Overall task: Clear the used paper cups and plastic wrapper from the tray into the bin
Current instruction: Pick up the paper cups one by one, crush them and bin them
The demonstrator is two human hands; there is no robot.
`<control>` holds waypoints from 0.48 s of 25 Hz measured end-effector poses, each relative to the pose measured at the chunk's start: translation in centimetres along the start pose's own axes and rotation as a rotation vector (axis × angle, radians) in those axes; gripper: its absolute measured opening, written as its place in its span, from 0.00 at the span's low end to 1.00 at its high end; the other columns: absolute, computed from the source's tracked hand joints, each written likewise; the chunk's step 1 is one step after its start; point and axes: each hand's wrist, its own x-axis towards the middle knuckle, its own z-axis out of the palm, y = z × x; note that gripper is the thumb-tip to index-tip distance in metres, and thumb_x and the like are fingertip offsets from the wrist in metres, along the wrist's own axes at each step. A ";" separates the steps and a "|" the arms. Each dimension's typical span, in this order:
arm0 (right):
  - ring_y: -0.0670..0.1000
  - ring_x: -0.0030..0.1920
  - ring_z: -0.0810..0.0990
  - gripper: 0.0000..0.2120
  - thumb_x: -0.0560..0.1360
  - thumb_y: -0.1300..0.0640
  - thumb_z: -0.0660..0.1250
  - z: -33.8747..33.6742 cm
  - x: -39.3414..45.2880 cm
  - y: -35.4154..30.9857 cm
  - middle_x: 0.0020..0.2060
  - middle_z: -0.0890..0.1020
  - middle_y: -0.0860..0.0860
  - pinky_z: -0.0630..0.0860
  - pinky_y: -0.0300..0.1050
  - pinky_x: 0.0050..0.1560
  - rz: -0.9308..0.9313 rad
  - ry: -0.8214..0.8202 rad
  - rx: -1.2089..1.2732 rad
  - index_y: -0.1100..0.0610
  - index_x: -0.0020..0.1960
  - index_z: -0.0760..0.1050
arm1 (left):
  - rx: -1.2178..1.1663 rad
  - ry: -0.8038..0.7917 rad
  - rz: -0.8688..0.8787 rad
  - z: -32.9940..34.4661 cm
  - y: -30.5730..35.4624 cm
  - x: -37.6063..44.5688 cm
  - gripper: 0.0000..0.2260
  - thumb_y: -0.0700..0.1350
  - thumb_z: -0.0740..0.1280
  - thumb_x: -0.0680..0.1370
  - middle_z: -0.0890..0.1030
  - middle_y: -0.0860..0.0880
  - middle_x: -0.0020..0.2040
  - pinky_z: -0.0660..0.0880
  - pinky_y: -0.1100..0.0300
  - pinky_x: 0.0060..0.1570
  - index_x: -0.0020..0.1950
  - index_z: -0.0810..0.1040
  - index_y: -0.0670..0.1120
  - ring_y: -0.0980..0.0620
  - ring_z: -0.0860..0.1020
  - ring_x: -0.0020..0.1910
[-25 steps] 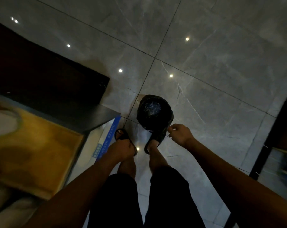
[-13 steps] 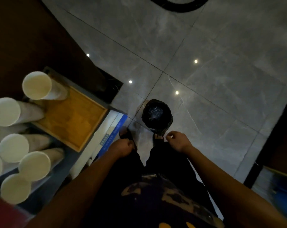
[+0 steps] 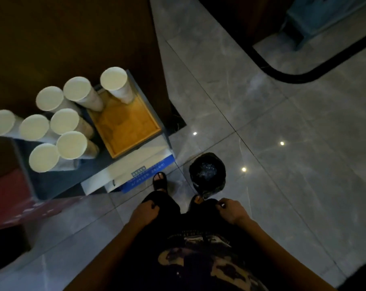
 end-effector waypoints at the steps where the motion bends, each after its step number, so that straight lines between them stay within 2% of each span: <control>1: 0.60 0.64 0.79 0.18 0.83 0.48 0.60 0.0 0.1 -0.2 0.65 0.81 0.58 0.74 0.47 0.60 -0.024 -0.026 -0.042 0.54 0.69 0.76 | -0.010 0.015 -0.022 0.4 -0.5 -0.5 0.19 0.51 0.57 0.84 0.76 0.39 0.67 0.71 0.49 0.66 0.70 0.73 0.42 0.41 0.75 0.65; 5: 0.59 0.64 0.78 0.19 0.84 0.49 0.60 0.9 0.3 -1.5 0.65 0.80 0.59 0.73 0.46 0.60 -0.108 -0.140 -0.188 0.59 0.68 0.74 | -0.048 0.083 -0.057 1.0 -2.8 -2.4 0.18 0.50 0.57 0.84 0.77 0.40 0.66 0.73 0.51 0.63 0.69 0.74 0.42 0.42 0.76 0.63; 12: 0.57 0.61 0.80 0.18 0.84 0.51 0.61 1.4 2.1 -6.8 0.62 0.81 0.60 0.74 0.46 0.59 -0.246 -0.199 -0.336 0.62 0.67 0.75 | -0.183 0.104 -0.157 1.3 -8.1 -4.1 0.16 0.49 0.59 0.83 0.78 0.40 0.63 0.72 0.56 0.58 0.66 0.74 0.40 0.43 0.77 0.61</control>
